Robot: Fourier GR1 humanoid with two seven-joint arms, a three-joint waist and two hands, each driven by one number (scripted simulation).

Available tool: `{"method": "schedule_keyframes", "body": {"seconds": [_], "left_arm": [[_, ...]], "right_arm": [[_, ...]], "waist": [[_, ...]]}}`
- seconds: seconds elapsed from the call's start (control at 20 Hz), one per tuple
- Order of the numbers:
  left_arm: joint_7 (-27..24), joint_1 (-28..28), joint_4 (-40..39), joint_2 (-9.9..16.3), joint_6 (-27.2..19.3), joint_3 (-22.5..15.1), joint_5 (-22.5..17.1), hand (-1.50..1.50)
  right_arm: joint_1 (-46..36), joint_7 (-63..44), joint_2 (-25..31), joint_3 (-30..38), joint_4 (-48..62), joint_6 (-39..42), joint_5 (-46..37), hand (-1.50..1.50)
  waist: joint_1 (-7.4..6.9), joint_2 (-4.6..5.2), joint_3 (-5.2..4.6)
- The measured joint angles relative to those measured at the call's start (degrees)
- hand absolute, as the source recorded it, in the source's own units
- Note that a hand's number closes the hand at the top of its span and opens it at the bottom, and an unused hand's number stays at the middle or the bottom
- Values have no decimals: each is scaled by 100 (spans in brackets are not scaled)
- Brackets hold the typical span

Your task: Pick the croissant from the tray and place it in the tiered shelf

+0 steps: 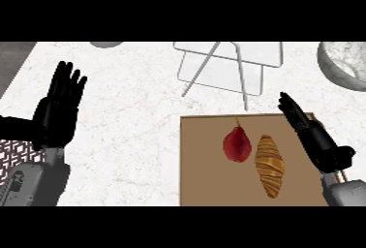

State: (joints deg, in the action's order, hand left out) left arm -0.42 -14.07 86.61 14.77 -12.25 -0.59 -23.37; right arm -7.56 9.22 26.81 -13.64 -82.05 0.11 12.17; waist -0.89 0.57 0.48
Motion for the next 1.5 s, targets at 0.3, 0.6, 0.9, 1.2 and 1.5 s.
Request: {"method": "schedule_keyframes", "body": {"seconds": [0.3, 0.6, 0.9, 1.2, 1.5], "left_arm": [[258, 545, -378, 653, 158, -78, 515, 0], [447, 1042, -649, 1015, 296, -122, 710, 0], [350, 1406, -683, 1184, 531, -143, 773, 0], [320, 1532, -702, 1250, 617, -72, 734, 0], [329, 1567, -662, 1286, 633, -57, 745, 0]], "right_arm": [[-431, -490, -669, 169, -280, -1579, -641, 150], [-16, -1117, -682, 618, 183, -3909, -2072, -150], [273, -2279, -1724, -309, 54, -5408, -3944, -150], [601, -3648, -1861, -316, 252, -5245, -5600, -150], [642, -5154, -1864, -351, 245, -3956, -6663, -150]], "waist": [[-4, -54, -44], [186, -64, -94], [99, -95, -94], [194, -123, -142], [159, -138, -167]]}}
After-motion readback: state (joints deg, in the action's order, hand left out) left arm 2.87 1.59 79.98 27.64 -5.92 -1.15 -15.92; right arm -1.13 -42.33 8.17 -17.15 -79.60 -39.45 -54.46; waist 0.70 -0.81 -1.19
